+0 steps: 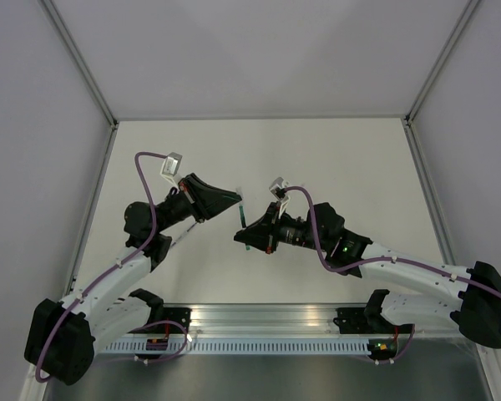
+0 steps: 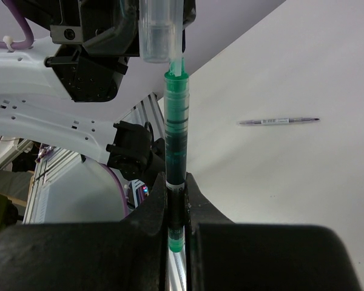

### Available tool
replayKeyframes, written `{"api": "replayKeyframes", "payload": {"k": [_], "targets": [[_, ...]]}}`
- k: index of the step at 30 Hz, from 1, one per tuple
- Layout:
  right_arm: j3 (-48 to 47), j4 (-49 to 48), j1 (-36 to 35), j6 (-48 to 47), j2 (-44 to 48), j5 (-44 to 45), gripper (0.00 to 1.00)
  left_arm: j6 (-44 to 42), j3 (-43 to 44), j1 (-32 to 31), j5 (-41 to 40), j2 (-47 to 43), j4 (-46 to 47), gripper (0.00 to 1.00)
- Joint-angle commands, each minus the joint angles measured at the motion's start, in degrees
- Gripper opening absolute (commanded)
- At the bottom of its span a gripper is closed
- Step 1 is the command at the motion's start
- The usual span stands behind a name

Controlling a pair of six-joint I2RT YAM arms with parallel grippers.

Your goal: Insert the pens into the pen caps

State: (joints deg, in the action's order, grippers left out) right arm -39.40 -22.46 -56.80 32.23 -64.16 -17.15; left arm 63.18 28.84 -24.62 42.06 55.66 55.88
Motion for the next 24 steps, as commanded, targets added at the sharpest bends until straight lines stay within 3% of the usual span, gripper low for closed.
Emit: {"api": "replayKeyframes", "payload": {"k": [1,12,24], "targets": [[-0.86,-2.68,-0.25,0.11,0.71,-0.96,0.0,-0.86,1.12,-0.25,-1.46,-0.73,2.75,0.02],[-0.24,-2.06,-0.33,-0.15,0.88,-3.16,0.0,-1.3,6.84,-0.25,-1.99,1.47,0.37,0.02],[0.2,-0.92,-0.33,-0.68,3.16,-1.84,0.0,-1.57,4.21,-0.34,-1.55,0.77,1.34,0.02]]}}
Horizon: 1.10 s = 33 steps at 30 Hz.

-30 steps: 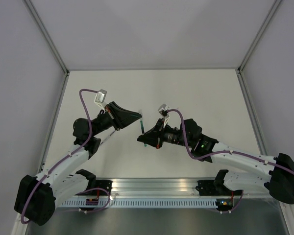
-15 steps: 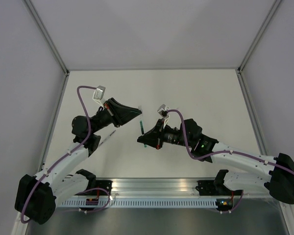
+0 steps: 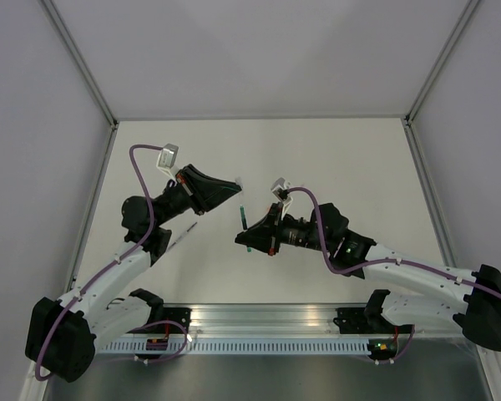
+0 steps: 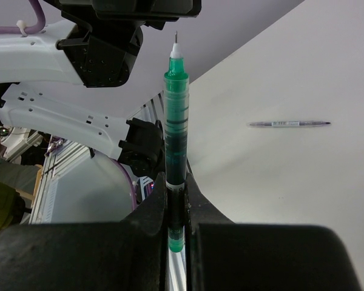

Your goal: Insert the pens into the pen caps

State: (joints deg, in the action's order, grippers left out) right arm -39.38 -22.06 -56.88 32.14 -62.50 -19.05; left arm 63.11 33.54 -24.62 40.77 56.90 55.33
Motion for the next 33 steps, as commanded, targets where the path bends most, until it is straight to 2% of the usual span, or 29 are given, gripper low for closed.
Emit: {"api": "replayKeyframes", "payload": {"k": [1,5,16,19,27,33], "targets": [[0.18,-1.14,-0.25,-0.59,1.68,0.32,0.0,-1.33,-0.93,-0.25,-0.34,-0.74,2.23,0.02],[-0.26,-0.7,-0.25,-0.85,1.94,1.03,0.0,-1.15,-2.25,-0.34,-0.26,-0.66,3.29,0.02],[-2.37,-0.17,-0.25,-1.03,-0.16,2.08,0.0,3.95,-6.73,-0.34,1.23,0.05,13.83,0.02],[-2.9,-0.17,-0.33,-1.03,-0.78,1.56,0.0,3.51,-6.73,-0.34,1.15,-1.17,13.23,0.02],[-2.37,-2.54,-0.33,0.82,-1.75,-0.37,0.0,-1.85,-2.17,-0.34,-0.78,-3.55,2.25,0.02],[-1.41,-2.37,-0.25,0.38,-0.87,0.32,0.0,-2.12,-1.11,-0.34,-1.05,-3.82,0.83,0.02]]}}
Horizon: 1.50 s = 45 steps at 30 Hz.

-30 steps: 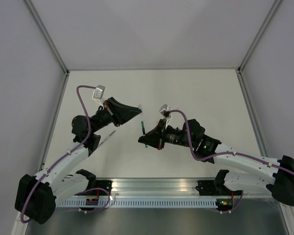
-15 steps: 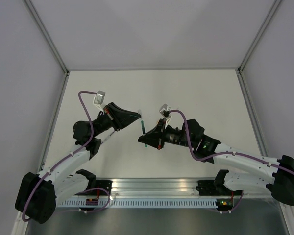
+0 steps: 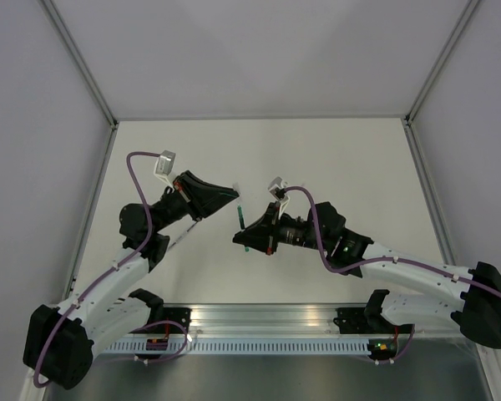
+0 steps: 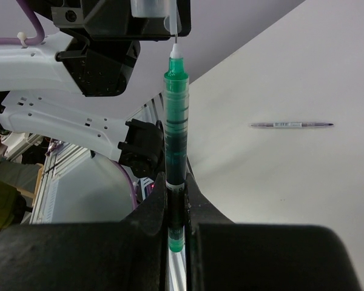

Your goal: Insert the pens into the pen caps

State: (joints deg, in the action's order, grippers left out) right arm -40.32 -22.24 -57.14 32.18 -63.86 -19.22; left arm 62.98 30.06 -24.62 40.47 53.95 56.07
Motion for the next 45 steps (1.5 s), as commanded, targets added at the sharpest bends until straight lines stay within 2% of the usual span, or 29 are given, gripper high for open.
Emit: {"api": "replayKeyframes", "payload": {"k": [1,16,29,45], "targets": [[-0.38,-2.19,0.02,0.34,0.49,0.59,0.0,-1.9,2.37,-0.34,-0.74,-0.87,0.18,0.02],[0.06,-2.28,-0.07,0.69,2.24,0.77,0.0,-0.76,1.67,-0.34,0.05,-0.34,1.84,0.02],[-0.64,-2.46,0.02,0.69,2.07,3.05,0.0,2.59,-1.32,-1.13,1.8,2.3,10.63,0.02],[-4.95,2.55,-0.07,-1.25,4.09,4.55,0.0,-4.26,-2.64,-1.57,5.67,-0.34,5.11,0.02]]}}
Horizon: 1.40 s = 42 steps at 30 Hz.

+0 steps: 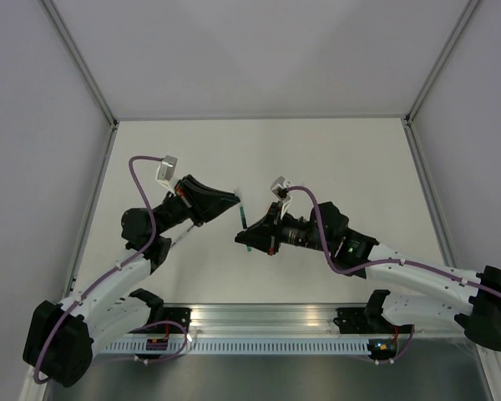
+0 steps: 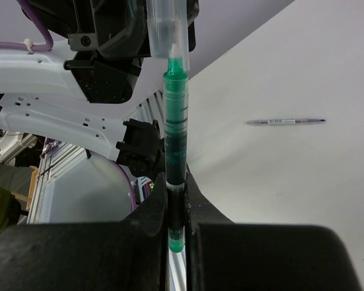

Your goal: Insert the pens into the pen caps

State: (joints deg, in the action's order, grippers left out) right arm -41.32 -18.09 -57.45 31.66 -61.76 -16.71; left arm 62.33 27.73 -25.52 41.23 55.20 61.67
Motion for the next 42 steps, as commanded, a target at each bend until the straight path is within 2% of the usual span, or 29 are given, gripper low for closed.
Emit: {"api": "replayKeyframes", "payload": {"k": [1,9,20,22,23,25,26,32,36,42], "targets": [[-4.03,-1.34,0.23,-0.72,1.99,2.12,0.0,-5.18,-0.39,-0.76,5.0,-2.02,-1.28,0.02],[-4.38,-1.25,0.32,-0.28,1.12,1.24,0.0,-7.92,0.31,-0.76,4.65,-3.87,-5.24,0.02],[-8.07,2.35,0.32,-3.71,-1.17,1.77,0.0,-5.9,-0.22,-0.76,8.86,-4.22,-3.4,0.03],[-8.25,2.36,0.32,-4.24,-1.79,-0.07,0.0,-5.9,0.13,-0.76,8.69,-4.31,-4.19,0.12],[-7.99,2.27,0.32,-4.24,-1.88,-0.6,0.0,-5.9,0.22,-0.76,8.51,-4.49,-4.45,0.27],[-7.2,2.35,0.32,-4.85,-1.44,-1.04,0.0,-5.9,0.66,-0.76,7.81,-4.66,-5.42,0.4],[-6.85,2.44,0.32,-4.94,-0.83,-0.96,0.0,-5.99,0.92,-0.76,7.55,-4.75,-5.68,0.51],[-5.09,3.84,0.32,-5.47,2.42,-0.96,0.0,-6.6,2.86,-0.76,6.58,-5.19,-8.49,0.65],[-4.3,4.64,0.32,-5.64,3.48,-2.45,0.0,-6.78,4.09,-0.76,5.53,-5.72,-9.9,0.7],[-2.01,4.82,0.32,-5.91,4.1,-3.77,0.0,-9.33,9.71,-0.76,3.68,-5.98,-17.64,0.74]]}}
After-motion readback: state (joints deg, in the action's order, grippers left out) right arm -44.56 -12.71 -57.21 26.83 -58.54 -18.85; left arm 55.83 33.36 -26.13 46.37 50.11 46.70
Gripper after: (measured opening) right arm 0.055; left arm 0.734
